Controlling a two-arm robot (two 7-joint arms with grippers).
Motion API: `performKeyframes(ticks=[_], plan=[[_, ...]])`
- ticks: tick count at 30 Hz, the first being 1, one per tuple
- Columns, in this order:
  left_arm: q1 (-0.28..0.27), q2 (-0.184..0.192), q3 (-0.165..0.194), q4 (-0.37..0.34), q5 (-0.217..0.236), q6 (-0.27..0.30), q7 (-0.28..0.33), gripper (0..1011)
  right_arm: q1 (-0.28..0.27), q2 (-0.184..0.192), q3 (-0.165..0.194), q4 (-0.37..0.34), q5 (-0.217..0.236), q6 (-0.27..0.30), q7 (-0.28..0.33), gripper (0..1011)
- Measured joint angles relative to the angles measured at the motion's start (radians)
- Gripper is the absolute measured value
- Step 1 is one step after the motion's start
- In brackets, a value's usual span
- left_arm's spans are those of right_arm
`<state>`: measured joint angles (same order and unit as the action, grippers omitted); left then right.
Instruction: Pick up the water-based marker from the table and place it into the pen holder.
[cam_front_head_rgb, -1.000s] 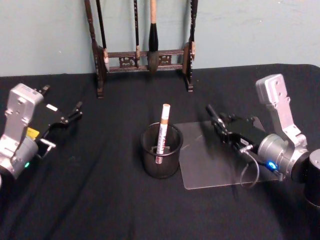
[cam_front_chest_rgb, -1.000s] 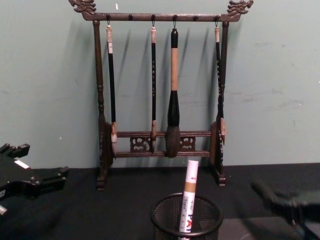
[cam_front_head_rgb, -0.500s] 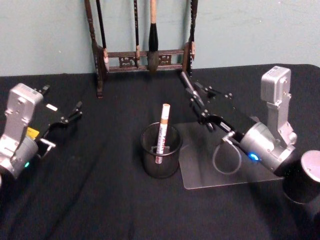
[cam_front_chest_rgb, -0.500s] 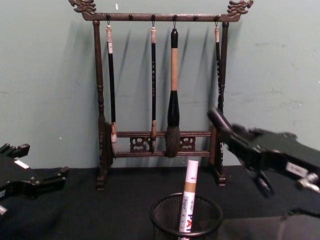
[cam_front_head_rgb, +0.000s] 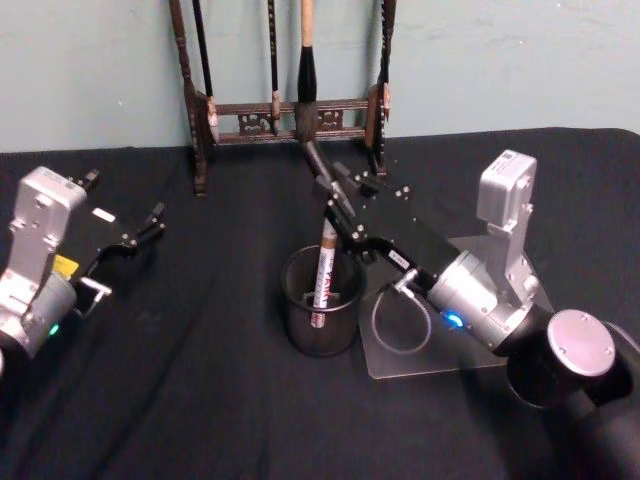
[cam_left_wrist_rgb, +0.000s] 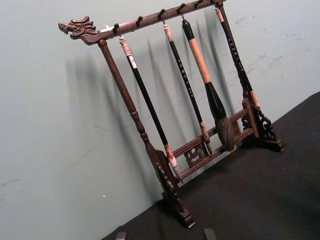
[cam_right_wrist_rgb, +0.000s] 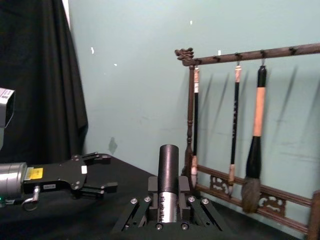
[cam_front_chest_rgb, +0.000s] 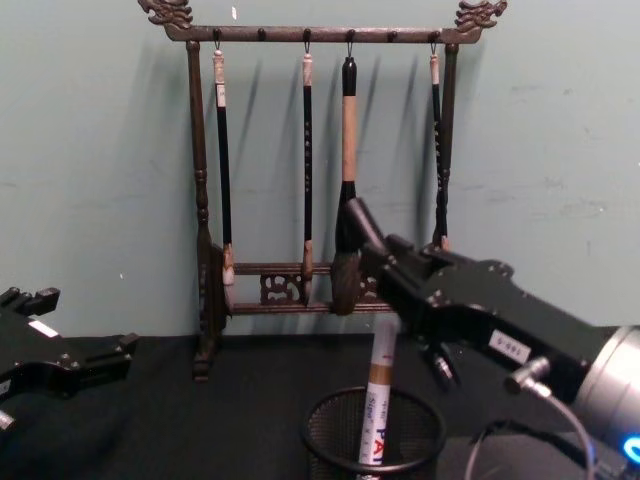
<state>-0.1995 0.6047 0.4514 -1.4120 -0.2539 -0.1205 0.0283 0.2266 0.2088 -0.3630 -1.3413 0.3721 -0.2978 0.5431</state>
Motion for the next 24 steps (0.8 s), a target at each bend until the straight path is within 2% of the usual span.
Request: performKeyframes(ticks=[10,24], plan=[[0.0,0.0,0.0,0.0,0.0,0.0,0.0,1001,0.025,-0.017,-0.042,0.067,0.012,-0.032,0.013,238],[0.0,0.0,0.0,0.0,0.0,0.0,0.0,1001,0.034,-0.024,-0.075,0.099,0.008,-0.036,0.015,237]])
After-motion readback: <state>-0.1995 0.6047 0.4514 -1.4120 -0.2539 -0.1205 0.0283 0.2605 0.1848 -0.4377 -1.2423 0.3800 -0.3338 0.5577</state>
